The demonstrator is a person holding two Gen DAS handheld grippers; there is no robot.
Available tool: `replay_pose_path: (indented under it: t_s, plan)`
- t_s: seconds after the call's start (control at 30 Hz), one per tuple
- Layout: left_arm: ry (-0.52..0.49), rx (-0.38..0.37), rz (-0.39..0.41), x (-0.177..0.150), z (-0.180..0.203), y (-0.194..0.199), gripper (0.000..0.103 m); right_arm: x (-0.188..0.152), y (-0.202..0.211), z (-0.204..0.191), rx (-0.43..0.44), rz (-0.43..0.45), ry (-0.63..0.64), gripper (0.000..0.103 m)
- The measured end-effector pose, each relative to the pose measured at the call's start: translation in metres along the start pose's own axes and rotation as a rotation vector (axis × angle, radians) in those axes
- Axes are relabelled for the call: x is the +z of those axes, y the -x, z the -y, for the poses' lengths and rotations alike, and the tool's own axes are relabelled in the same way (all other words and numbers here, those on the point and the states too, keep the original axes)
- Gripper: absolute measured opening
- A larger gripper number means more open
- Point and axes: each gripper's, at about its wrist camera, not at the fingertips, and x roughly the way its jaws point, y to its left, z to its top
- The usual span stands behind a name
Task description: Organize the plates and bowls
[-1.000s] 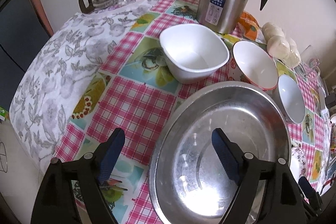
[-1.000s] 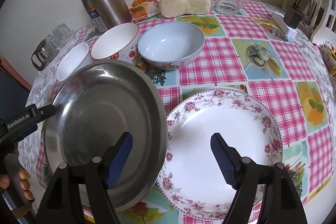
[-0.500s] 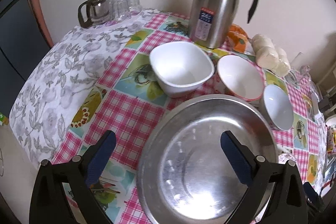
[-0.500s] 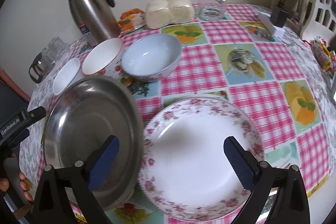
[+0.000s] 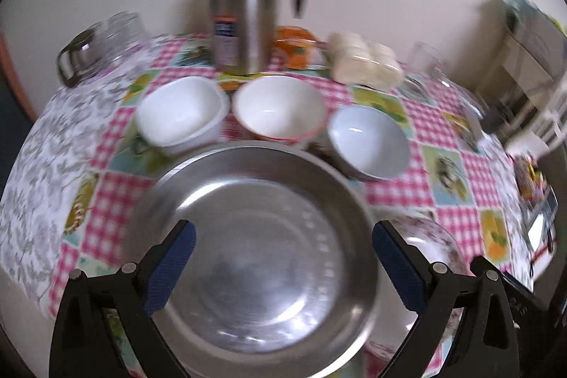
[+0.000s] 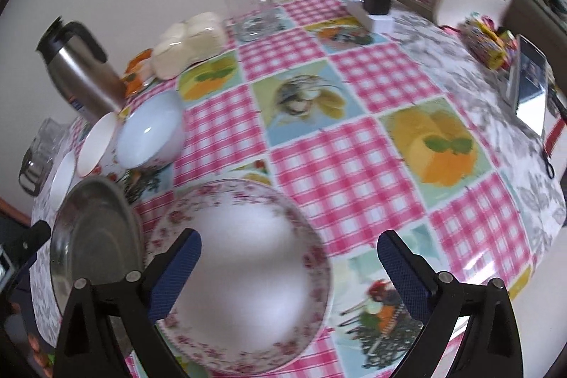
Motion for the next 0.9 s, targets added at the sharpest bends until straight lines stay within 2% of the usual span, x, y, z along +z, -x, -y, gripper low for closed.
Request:
replay_pose_path:
  t_s: [0.13, 0.27, 0.47, 0.53, 0.57, 0.63, 0.67, 0.73, 0.77, 0.8, 0.9]
  plan:
    - [-0.071, -0.017, -0.006, -0.008, 0.031, -0.003, 0.1, 0.0, -0.004, 0.014, -0.002, -0.012, -0.016, 0.101]
    - [-0.113, -0.038, -0.045, -0.016, 0.053, -0.013, 0.1, -0.003, -0.012, 0.022, -0.014, -0.04, -0.018, 0.101]
    - [-0.17, -0.025, -0.092, -0.027, 0.072, -0.027, 0.1, -0.009, -0.037, 0.023, -0.018, -0.121, 0.0, 0.101]
    - [-0.182, -0.025, -0.1, -0.028, 0.074, -0.029, 0.1, -0.013, -0.042, 0.022, -0.006, -0.139, 0.005, 0.098]
    - [-0.186, -0.027, -0.101, -0.029, 0.075, -0.029, 0.1, -0.015, -0.044, 0.021, -0.002, -0.147, 0.007, 0.095]
    - [-0.189, -0.03, -0.102, -0.029, 0.075, -0.029, 0.1, -0.016, -0.049, 0.021, 0.011, -0.154, 0.001, 0.074]
    - [-0.189, -0.033, -0.103, -0.029, 0.075, -0.029, 0.1, -0.016, -0.05, 0.022, 0.016, -0.158, -0.005, 0.071]
    - [-0.186, -0.036, -0.104, -0.029, 0.075, -0.029, 0.1, -0.017, -0.053, 0.024, 0.022, -0.165, -0.02, 0.053]
    - [-0.183, -0.038, -0.105, -0.029, 0.074, -0.029, 0.1, -0.017, -0.054, 0.026, 0.027, -0.168, -0.029, 0.048]
    - [-0.179, -0.04, -0.108, -0.028, 0.074, -0.029, 0.1, -0.017, -0.055, 0.027, 0.031, -0.168, -0.035, 0.036]
    - [-0.168, -0.055, -0.114, -0.027, 0.074, -0.031, 0.1, -0.015, -0.053, 0.028, 0.049, -0.153, -0.038, 0.023]
